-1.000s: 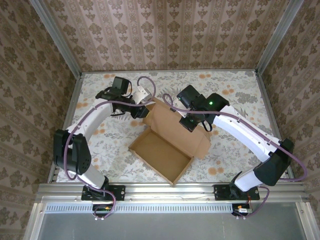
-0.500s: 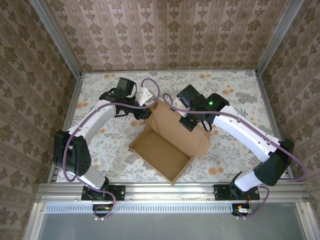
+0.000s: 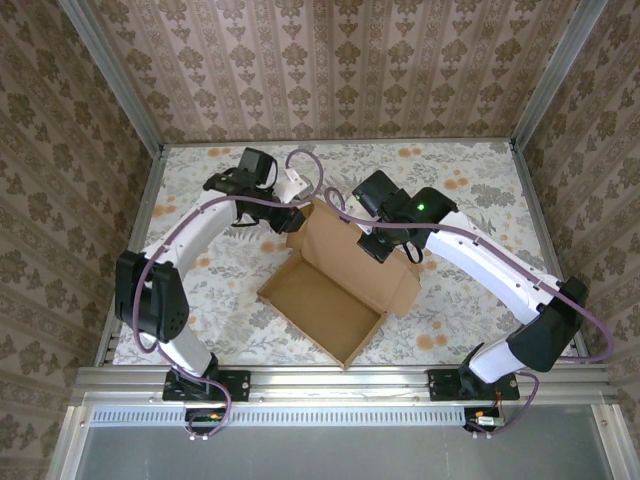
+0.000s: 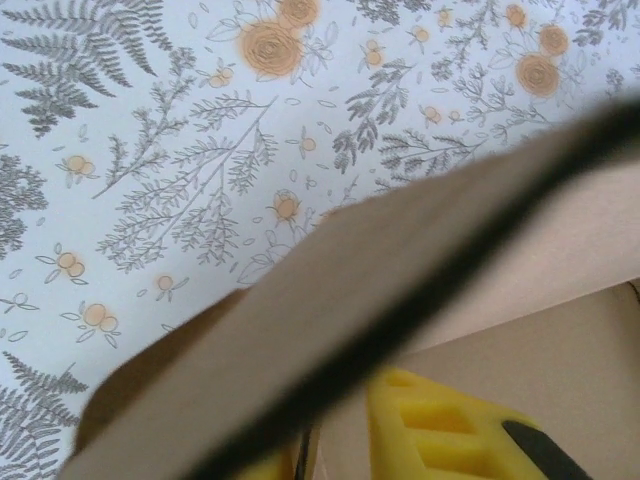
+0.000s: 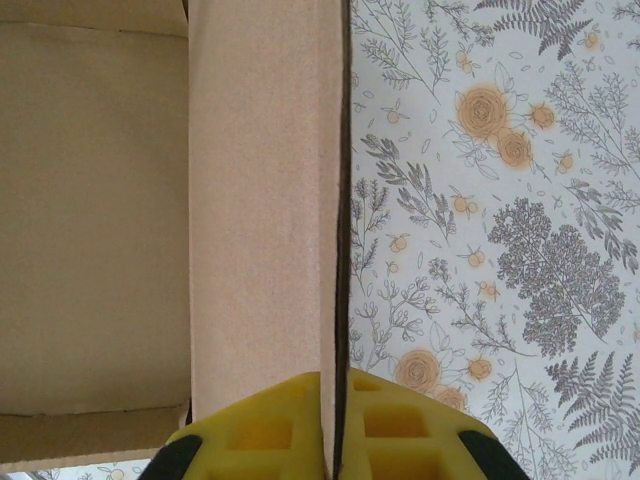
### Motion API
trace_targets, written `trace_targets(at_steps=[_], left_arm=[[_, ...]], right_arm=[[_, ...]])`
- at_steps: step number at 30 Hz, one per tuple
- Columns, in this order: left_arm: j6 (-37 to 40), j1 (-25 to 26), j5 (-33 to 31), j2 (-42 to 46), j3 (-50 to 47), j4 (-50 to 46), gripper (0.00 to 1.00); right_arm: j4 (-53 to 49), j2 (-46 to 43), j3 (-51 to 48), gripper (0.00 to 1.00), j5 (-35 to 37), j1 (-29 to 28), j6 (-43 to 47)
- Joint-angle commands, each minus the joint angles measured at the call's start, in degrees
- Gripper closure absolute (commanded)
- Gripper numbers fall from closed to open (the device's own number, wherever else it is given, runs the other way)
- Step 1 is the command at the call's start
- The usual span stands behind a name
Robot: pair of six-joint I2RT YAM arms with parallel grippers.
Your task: Fold the paper box
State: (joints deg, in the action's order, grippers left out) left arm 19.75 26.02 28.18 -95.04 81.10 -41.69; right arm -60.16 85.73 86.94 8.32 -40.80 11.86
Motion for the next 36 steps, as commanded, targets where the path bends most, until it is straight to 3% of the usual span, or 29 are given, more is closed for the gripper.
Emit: trace_targets(at_steps=[1,15,22,28,36], left_arm=[[1.45,1.4,2.29,-2.09,3.2,-4.8,0.78],[1.96,1.93,-0.41,-5.06,7.3,-8.4,0.8],[1.31,1.93,-0.32,-3.92,6.08,-6.71,0.87],[-0.67,1.52,-1.15,-0.14,1.71,-1.19,0.89],[-5.29,1.21,-4.56,5.58,-5.24,5.83,0.89]], right_arm=[[0.91,0.98,-0.29,1.0,1.39,-0.51,0.22],[0.6,0.44,-0.26,0.99,1.99,-0.61,0.45],[1.44,-0.02,-0.17,0.94,1.83,-0.6,-1.06],[1.71,-1.51,1.84,0.73,0.78,0.3,-4.36],[6.45,-11.67,-3.76,0.51,-8.52,5.97,-10.63]])
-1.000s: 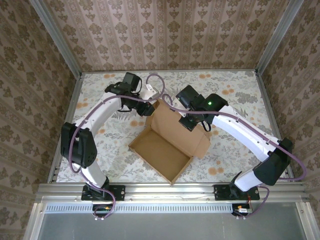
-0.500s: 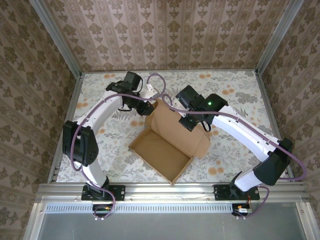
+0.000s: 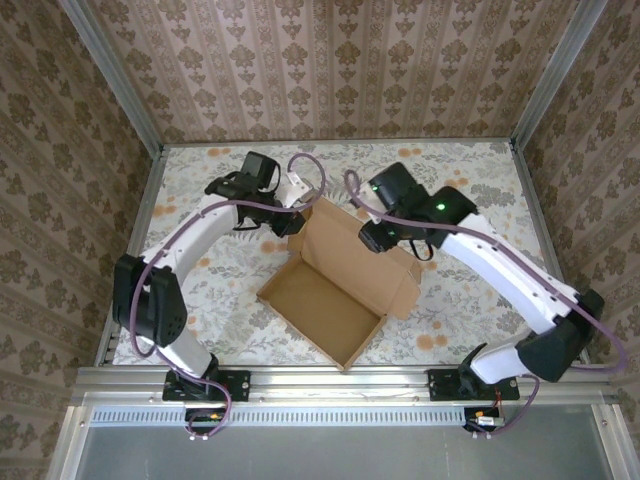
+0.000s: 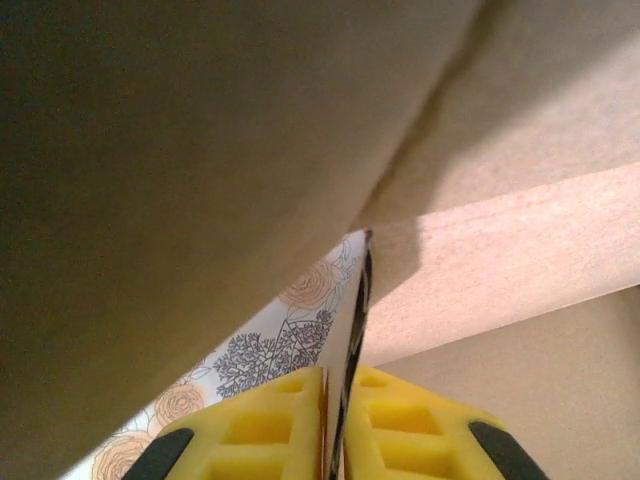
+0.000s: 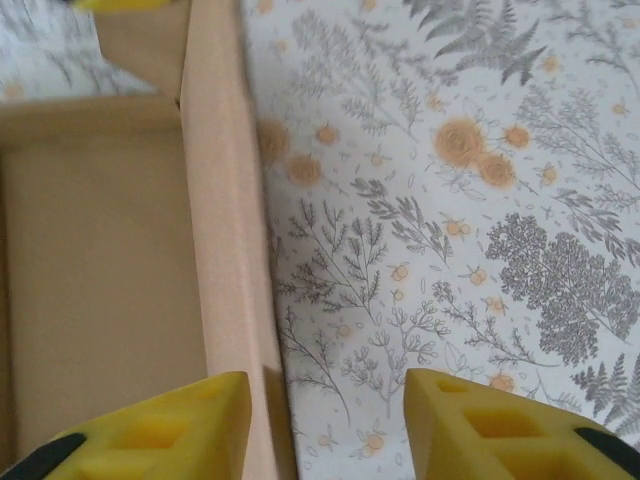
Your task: Fold the paper box
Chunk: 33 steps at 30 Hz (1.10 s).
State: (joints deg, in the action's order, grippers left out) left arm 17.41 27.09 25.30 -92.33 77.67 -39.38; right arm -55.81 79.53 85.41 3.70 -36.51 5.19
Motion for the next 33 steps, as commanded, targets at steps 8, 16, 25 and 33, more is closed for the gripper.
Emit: trace_targets(at_steps=[8,16,25,33], left_arm=[[-4.97,-0.55,-3.79,4.67,-4.89,4.03,0.89],[-9.64,-2.66,-6.43,7.55,-7.99,3.79,0.89],[-9.23,-2.75,-6.4,8.94,-9.42,5.09,0.89],[-8.66,-2.66,-7.17,9.29,-9.85,5.45,0.89]], right_arm=[[2.4,-19.05,-11.47,0.47,-8.99,6.63,-8.95],[-1.05,-26.66,-17.6,0.61,-18.41,6.5,-14.07],[-2.92,-21.18,-15.75,0.63,-13.36,6.71,-10.11],[-0.55,-14.96,-14.35,0.6,-6.03,11.54,-6.79]])
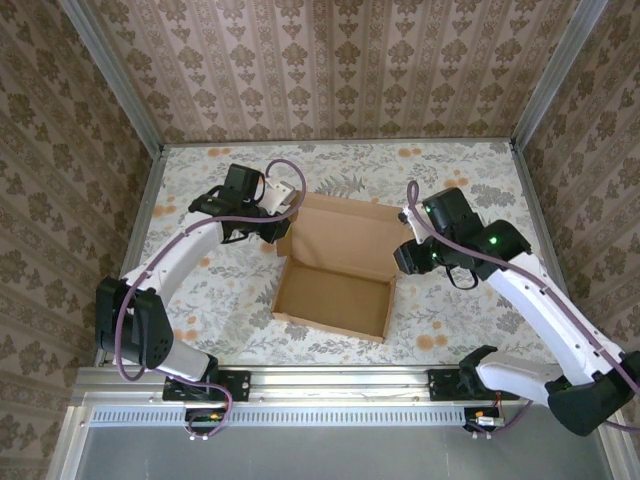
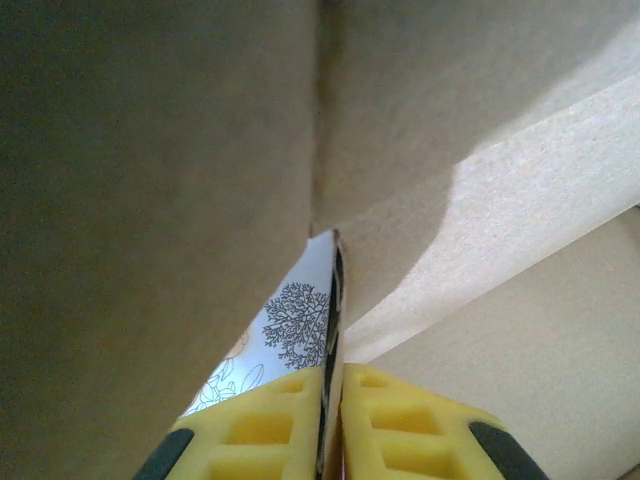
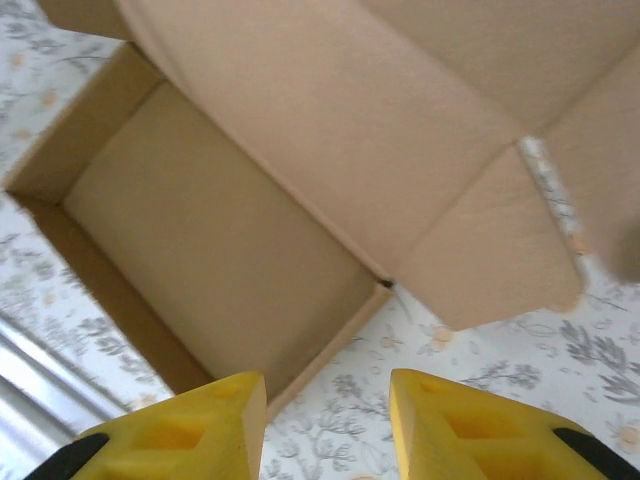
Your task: Fold the paper box
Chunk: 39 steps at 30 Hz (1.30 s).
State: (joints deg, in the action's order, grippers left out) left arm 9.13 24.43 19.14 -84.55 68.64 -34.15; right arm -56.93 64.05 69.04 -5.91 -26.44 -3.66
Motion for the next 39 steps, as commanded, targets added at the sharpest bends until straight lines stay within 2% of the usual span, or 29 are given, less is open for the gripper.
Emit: trace_targets(at_steps=[1,17,26,39], left_arm=[[-0.21,0.12,-1.12,1.51,-0.83,0.23,0.89],[0.7,0.71,-2.7,1.67,-1.34,0.57,0.9],[0.7,0.73,-2.76,1.67,-1.35,0.58,0.9],[0.68,0.72,-2.7,1.85,-1.27,0.67,0.91]], right_arm=[[1.26,0.76,2.02,0.6,3.83,1.9,2.31],[7.99,7.36,2.68,0.56,1.95,8.34,4.63],[9.62,10.33,2.33,0.52,1.39,9.21,5.13],[11.74,12.48,1.54,0.44,4.55,9.22,6.34]])
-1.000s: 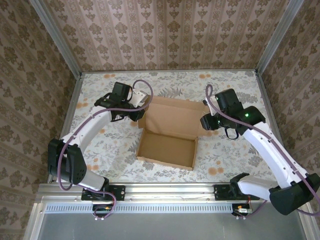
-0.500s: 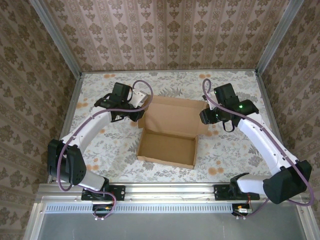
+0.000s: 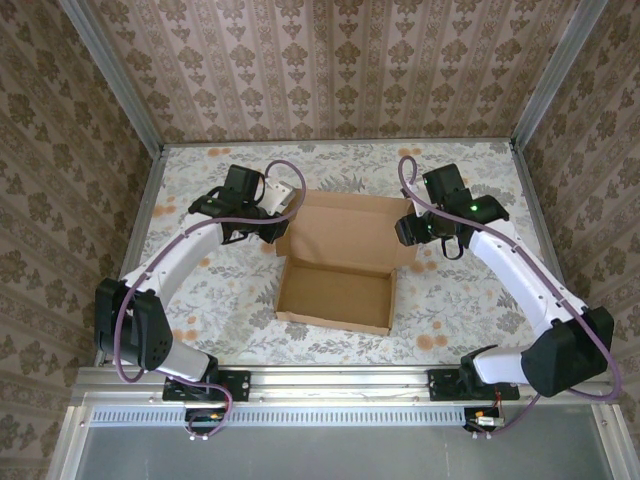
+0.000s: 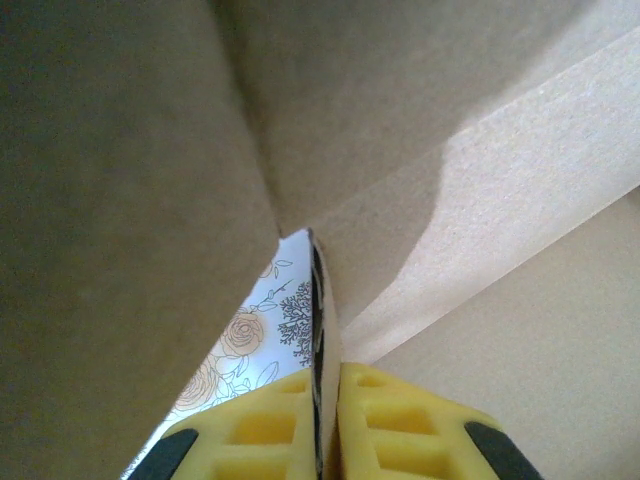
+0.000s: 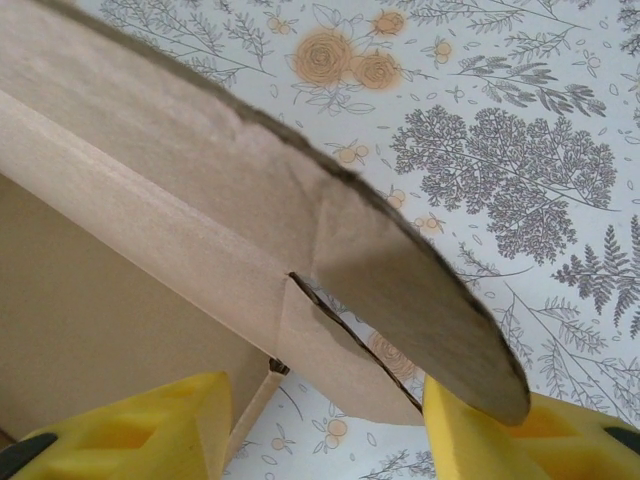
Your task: Fold the paper box
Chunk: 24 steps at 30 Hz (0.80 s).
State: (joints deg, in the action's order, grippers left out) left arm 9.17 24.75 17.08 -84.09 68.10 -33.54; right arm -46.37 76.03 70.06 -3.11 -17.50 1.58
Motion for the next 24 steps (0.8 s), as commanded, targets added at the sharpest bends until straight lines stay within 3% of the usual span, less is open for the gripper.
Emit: trace_targets(at_steps=[1,13,24], left_arm=[[0.65,0.35,-0.57,1.44,-0.69,0.06,0.91],[0.1,0.39,-0.3,1.65,-0.9,0.54,0.91],[-5.23,1.0,0.3,2.53,0.18,0.36,0.91]], right_arm=[[1.27,0.69,0.51,0.43,1.53,0.29,1.21],[2.92,2.01,-0.63,0.44,-1.25,0.28,1.16],[0.9,-0.99,-0.97,0.7,-5.12,0.18,-1.57]])
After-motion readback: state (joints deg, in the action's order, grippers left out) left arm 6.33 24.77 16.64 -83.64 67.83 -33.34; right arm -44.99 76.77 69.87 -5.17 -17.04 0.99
